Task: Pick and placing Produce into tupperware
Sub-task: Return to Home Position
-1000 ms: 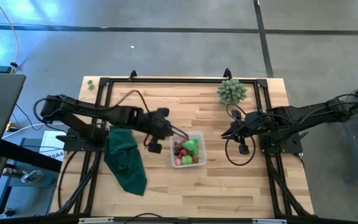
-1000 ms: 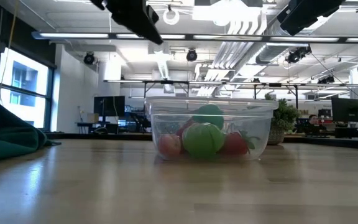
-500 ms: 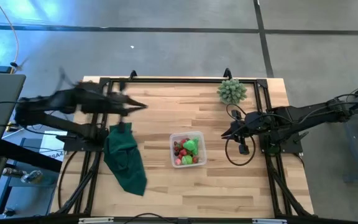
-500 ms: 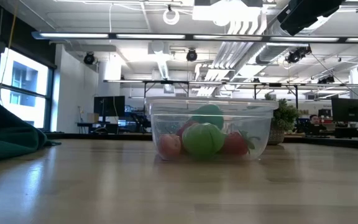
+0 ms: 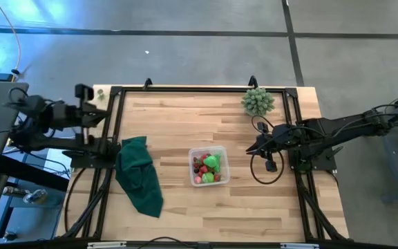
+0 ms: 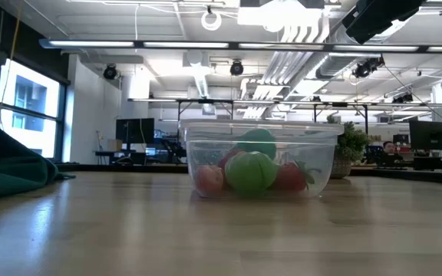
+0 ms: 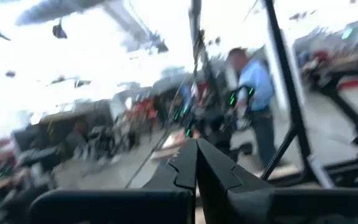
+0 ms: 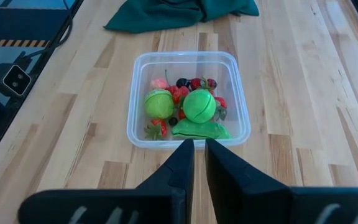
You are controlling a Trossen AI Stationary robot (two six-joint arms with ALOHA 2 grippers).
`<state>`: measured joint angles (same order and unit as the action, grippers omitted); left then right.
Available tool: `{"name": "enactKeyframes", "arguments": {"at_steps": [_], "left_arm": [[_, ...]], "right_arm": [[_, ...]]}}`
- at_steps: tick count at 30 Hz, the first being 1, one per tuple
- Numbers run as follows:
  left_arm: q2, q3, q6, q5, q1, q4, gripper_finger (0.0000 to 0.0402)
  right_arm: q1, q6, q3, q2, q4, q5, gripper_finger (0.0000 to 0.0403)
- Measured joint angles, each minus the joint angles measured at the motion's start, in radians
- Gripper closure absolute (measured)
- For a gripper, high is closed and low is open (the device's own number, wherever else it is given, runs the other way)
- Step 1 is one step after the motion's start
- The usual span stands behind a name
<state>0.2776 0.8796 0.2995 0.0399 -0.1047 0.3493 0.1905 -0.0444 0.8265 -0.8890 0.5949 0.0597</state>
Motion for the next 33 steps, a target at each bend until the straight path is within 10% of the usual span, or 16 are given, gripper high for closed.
{"name": "enactKeyframes", "arguments": {"at_steps": [11, 33], "left_arm": [[-0.274, -0.211, -0.044, -0.01, 0.0, -0.126, 0.0401], [-0.234, -0.71, -0.146, 0.004, 0.0, -0.709, 0.0401]], "right_arm": [[0.0, 0.0, 0.0, 0.0, 0.0, 0.0, 0.0373], [0.0, 0.0, 0.0, 0.0, 0.0, 0.0, 0.0373]]}}
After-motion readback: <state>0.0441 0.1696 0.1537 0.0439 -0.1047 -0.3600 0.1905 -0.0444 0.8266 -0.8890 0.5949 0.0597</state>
